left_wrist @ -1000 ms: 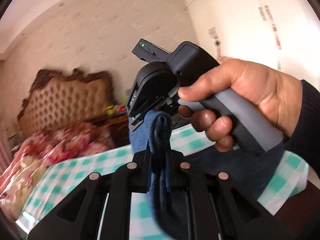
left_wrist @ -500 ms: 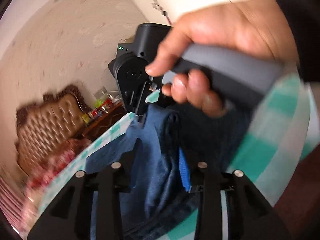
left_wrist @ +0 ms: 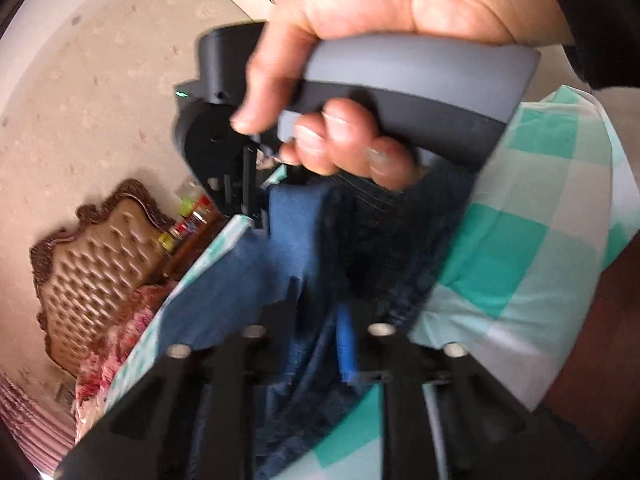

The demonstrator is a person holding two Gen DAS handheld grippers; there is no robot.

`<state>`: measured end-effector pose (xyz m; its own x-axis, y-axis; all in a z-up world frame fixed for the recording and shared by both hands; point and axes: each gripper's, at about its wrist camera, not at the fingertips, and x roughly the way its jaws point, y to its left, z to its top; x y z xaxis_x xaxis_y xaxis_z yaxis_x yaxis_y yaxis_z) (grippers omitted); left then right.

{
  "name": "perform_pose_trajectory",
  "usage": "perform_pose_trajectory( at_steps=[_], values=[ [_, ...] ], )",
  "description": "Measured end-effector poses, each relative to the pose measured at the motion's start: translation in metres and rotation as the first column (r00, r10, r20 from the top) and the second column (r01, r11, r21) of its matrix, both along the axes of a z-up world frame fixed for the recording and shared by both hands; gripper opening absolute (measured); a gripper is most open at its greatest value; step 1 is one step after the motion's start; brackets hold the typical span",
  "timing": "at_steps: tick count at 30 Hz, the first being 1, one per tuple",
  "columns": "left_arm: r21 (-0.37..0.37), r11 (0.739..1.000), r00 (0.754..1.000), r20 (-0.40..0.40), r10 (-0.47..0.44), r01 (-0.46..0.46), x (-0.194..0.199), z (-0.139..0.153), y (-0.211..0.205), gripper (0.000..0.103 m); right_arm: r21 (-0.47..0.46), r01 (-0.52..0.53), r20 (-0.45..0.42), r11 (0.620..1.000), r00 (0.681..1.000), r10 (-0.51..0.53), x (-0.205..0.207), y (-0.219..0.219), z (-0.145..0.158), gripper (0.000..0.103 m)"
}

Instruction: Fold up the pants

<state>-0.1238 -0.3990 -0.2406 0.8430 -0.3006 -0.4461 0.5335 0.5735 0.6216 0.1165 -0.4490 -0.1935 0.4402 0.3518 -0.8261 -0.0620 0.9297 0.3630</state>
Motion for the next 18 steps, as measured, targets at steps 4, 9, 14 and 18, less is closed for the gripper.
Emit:
perform_pose_trajectory(
  at_steps=[4, 9, 14, 18],
  values=[
    [0.001, 1.0, 1.0, 0.005, -0.007, 0.007, -0.004, -0.004, 0.0, 0.013, -0.049, -0.004, 0.028, 0.999, 1.0, 0.006, -0.003, 0.005, 0.002, 0.014],
    [-0.014, 1.0, 0.999, 0.03, -0.016, 0.016, -0.007, 0.014, 0.0, 0.011, -0.096, -0.004, 0.101, 0.995, 0.995, 0.013, -0.013, 0.007, 0.026, 0.008],
    [-0.04, 0.997, 0.995, 0.08, -0.066, 0.069, -0.01, 0.037, -0.015, 0.011, -0.167, 0.035, 0.188, 0.985, 0.982, -0.003, -0.026, -0.005, 0.066, 0.008],
    [-0.038, 0.991, 0.986, 0.109, -0.127, 0.132, -0.012, 0.046, -0.039, 0.011, -0.205, 0.075, 0.227, 0.976, 0.974, -0.028, -0.035, -0.027, 0.087, 0.007]
  ],
)
